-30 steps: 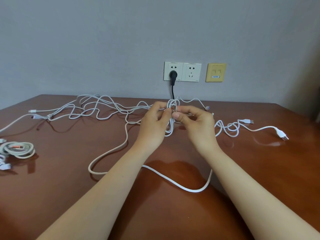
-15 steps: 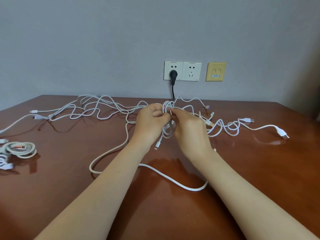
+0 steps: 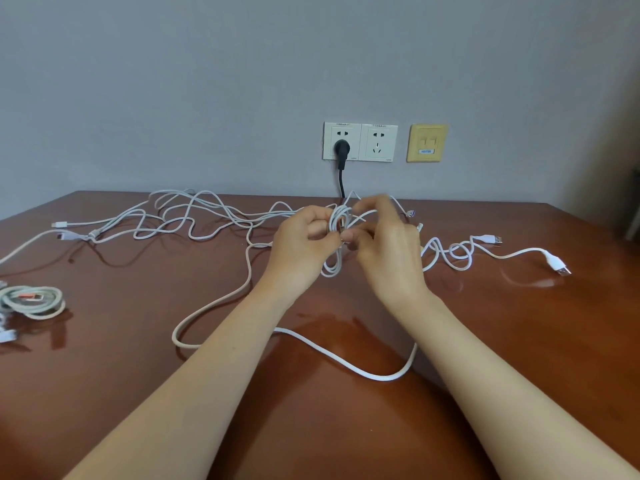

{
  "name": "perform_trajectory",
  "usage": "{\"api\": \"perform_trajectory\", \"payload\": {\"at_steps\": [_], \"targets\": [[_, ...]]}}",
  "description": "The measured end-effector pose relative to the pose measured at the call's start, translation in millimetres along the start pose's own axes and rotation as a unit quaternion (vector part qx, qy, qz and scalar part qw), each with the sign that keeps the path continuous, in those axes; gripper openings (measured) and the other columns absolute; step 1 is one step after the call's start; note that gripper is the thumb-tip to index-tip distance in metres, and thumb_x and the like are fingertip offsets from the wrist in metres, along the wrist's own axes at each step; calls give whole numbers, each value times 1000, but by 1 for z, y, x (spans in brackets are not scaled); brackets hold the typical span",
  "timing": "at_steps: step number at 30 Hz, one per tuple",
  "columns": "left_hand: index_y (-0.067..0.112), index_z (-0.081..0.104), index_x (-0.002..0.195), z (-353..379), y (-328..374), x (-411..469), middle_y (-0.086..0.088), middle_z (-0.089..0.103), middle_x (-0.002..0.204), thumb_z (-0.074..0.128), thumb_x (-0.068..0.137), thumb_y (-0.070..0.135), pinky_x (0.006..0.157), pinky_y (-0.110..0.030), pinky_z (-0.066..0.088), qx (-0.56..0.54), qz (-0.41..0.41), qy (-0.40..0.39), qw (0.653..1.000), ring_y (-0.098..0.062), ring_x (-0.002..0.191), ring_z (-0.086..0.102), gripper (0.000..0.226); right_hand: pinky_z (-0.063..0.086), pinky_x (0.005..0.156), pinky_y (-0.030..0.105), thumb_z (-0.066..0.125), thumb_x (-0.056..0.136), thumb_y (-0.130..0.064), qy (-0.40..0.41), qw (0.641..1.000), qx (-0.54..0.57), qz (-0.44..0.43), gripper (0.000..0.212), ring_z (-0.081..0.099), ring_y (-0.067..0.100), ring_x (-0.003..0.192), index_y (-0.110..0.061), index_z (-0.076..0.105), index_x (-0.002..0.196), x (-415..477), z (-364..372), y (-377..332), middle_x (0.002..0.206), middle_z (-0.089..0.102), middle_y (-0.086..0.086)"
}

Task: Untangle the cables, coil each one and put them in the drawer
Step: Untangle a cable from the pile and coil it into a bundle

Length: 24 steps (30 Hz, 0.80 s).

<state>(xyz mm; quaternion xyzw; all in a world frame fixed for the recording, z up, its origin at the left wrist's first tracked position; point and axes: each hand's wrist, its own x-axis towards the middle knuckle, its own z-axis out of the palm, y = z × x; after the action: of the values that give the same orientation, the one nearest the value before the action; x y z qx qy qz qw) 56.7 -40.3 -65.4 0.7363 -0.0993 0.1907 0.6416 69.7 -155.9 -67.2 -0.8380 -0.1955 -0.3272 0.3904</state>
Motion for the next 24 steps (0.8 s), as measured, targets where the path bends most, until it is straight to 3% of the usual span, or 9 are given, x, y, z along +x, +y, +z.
{"api": "perform_trajectory", "payload": {"at_steps": [2, 6, 8, 10, 12, 15, 18, 21, 24], "targets": [[17, 62, 92, 0, -2, 0, 5, 71, 86, 56, 83, -5, 82, -33, 52, 0, 1, -3, 1000, -13, 80, 67, 25, 39, 64, 20, 60, 81, 4, -5, 999, 28, 21, 29, 64, 18, 70, -16, 44, 94, 2, -2, 0, 64, 62, -7], [25, 61, 83, -1, -5, 0, 13, 70, 77, 62, 82, -2, 77, -24, 52, 17, 15, -14, 1000, -4, 74, 65, 27, 45, 74, 25, 68, 79, -6, -54, 990, 89, 95, 23, 67, 23, 75, -19, 50, 83, 5, -4, 2, 66, 65, 1], [25, 60, 83, -1, -7, 0, 11, 70, 78, 65, 82, 1, 78, -26, 53, 21, 25, -25, 999, -7, 76, 65, 25, 51, 82, 39, 71, 78, -8, -79, 977, 134, 142, 24, 66, 23, 78, -20, 54, 89, 8, -5, 3, 67, 66, 2], [24, 59, 83, 0, -9, -1, 7, 71, 82, 66, 82, 1, 80, -29, 53, 28, 36, -33, 998, -10, 79, 65, 24, 53, 82, 45, 68, 81, -7, -118, 964, 164, 172, 23, 66, 24, 77, -15, 59, 101, 8, -7, 4, 70, 64, 3], [25, 59, 83, 1, -11, -2, 8, 71, 82, 64, 81, -2, 81, -31, 52, 37, 48, -39, 997, -12, 79, 66, 27, 53, 76, 42, 64, 84, -4, -154, 937, 225, 219, 17, 63, 19, 73, -10, 62, 100, 7, -10, 6, 71, 61, 1], [27, 59, 83, 2, -11, -1, 15, 69, 79, 62, 80, -7, 81, -30, 52, 39, 58, -43, 997, -6, 79, 65, 35, 53, 81, 40, 63, 86, -6, -184, 880, 324, 294, 8, 65, 15, 78, -13, 63, 91, 6, -12, 11, 81, 66, 2], [29, 59, 84, 3, -8, -1, 14, 67, 85, 63, 79, -7, 81, -26, 53, 46, 60, -45, 996, 0, 78, 65, 37, 54, 81, 37, 60, 87, -6, -197, 834, 396, 328, 10, 66, 14, 78, -10, 65, 95, 6, -8, 15, 84, 68, 3], [30, 60, 84, 2, -9, -1, 3, 69, 90, 64, 80, -3, 79, -31, 53, 56, 57, -41, 996, -15, 83, 67, 33, 57, 69, 29, 58, 87, -2, -195, 802, 445, 348, 10, 68, 14, 68, -10, 64, 92, 6, -4, 16, 79, 69, 4], [30, 63, 85, 2, -9, -2, -13, 65, 105, 65, 80, 0, 81, -38, 55, 50, 48, -32, 997, -25, 87, 67, 30, 58, 63, 27, 56, 88, -2, -196, 792, 454, 358, 10, 69, 14, 63, -8, 63, 93, 7, -4, 16, 75, 70, 4]]}}
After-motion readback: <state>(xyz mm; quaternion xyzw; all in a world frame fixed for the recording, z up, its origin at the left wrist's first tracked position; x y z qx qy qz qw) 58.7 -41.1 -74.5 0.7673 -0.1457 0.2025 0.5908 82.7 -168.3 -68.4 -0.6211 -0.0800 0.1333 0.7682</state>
